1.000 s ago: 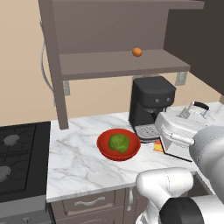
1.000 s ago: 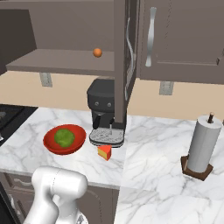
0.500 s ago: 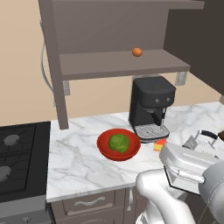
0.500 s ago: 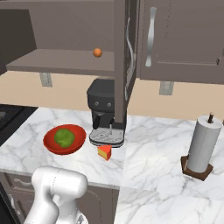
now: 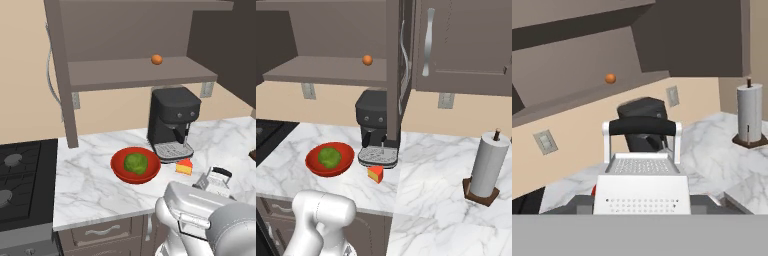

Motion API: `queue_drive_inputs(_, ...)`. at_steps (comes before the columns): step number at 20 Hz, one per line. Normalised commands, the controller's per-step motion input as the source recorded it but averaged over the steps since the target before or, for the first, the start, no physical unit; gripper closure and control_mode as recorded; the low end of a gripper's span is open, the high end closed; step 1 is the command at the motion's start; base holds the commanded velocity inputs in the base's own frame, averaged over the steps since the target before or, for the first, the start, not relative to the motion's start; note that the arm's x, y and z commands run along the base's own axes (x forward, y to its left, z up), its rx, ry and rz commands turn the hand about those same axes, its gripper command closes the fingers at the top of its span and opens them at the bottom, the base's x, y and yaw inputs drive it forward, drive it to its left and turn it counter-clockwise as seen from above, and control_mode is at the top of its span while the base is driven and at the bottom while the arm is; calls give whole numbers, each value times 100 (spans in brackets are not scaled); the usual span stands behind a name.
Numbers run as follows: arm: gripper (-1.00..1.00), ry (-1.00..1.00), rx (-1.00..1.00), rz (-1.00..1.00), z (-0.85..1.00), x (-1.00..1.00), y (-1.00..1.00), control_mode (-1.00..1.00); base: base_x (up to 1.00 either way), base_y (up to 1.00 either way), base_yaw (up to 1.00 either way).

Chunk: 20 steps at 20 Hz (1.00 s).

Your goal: Pick the cheese from the fridge and the cheese grater from the cabinet and place them next to the salad bowl.

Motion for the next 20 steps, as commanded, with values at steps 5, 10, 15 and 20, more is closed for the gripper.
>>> queue_drive_inputs(5, 100, -5, -5, 0, -17, 7, 28, -100, 0, 0, 0)
queue_drive_inputs(10, 100, -7, -5, 0, -11, 3, 8, -100, 0, 0, 0)
queue_drive_inputs(15, 100, -9, -7, 0, -23, 15, 7, -100, 0, 0, 0)
queue_drive_inputs(20, 100, -10, -9, 0, -34, 43, 0, -100, 0, 0, 0)
